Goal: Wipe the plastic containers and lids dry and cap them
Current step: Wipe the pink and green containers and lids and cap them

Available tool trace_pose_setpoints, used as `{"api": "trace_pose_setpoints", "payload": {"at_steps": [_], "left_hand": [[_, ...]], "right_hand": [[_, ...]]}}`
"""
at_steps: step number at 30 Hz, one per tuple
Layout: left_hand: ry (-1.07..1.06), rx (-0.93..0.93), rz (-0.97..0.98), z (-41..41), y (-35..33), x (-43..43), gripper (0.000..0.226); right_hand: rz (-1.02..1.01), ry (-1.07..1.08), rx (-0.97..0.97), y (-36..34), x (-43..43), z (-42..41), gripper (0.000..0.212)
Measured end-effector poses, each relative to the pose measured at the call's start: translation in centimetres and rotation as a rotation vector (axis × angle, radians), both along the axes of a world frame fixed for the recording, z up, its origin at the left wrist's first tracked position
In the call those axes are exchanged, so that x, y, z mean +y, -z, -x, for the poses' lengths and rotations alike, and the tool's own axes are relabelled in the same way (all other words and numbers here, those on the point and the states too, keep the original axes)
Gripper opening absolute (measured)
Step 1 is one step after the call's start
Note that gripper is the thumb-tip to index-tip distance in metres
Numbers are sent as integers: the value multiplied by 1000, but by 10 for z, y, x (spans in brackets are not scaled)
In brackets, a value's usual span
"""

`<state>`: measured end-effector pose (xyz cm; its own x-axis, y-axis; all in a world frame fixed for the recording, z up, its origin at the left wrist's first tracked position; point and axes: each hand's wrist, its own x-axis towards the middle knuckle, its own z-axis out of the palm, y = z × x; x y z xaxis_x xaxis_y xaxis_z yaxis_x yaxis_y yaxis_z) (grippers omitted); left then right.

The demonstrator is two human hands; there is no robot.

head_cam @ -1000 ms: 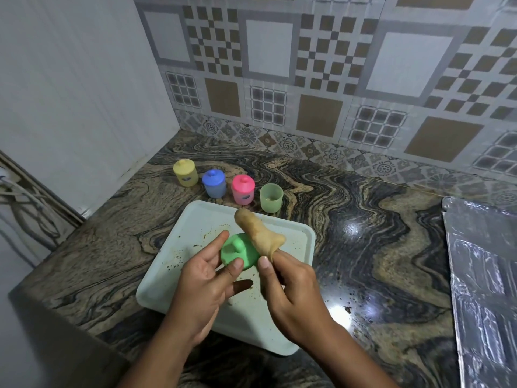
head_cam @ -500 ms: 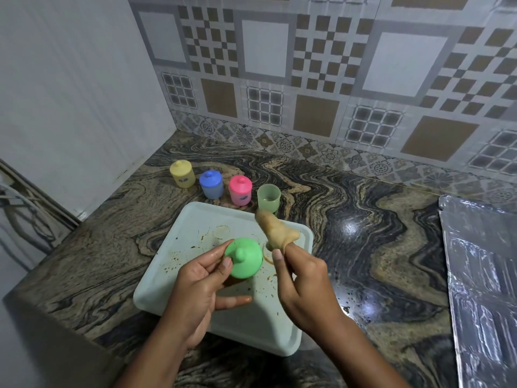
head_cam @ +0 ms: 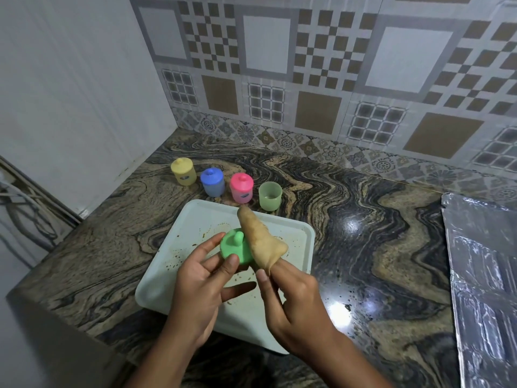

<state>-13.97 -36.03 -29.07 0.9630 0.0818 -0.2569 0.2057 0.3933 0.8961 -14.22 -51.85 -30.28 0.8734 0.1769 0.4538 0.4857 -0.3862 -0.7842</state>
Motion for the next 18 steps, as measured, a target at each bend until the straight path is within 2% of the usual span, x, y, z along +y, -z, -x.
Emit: {"api": "trace_pose_setpoints", "payload": {"at_steps": [3, 8, 11, 16, 18], "left_hand": [[22, -20, -13, 0, -1, 5, 64], [96, -36, -61, 2, -6, 7, 97], [83, -44, -80, 1, -8, 6, 100], [90, -60, -67, 1, -16, 3, 97], [113, -65, -66, 2, -18, 3, 100]], "right_hand": [[34, -3, -84, -1, -3, -3, 20], [90, 102, -48, -1, -14, -21, 33], [-10, 136, -12, -11, -17, -22, 37], [-81, -39, 69, -18, -12, -6, 39], [-90, -34, 68, -17, -10, -5, 41]]}}
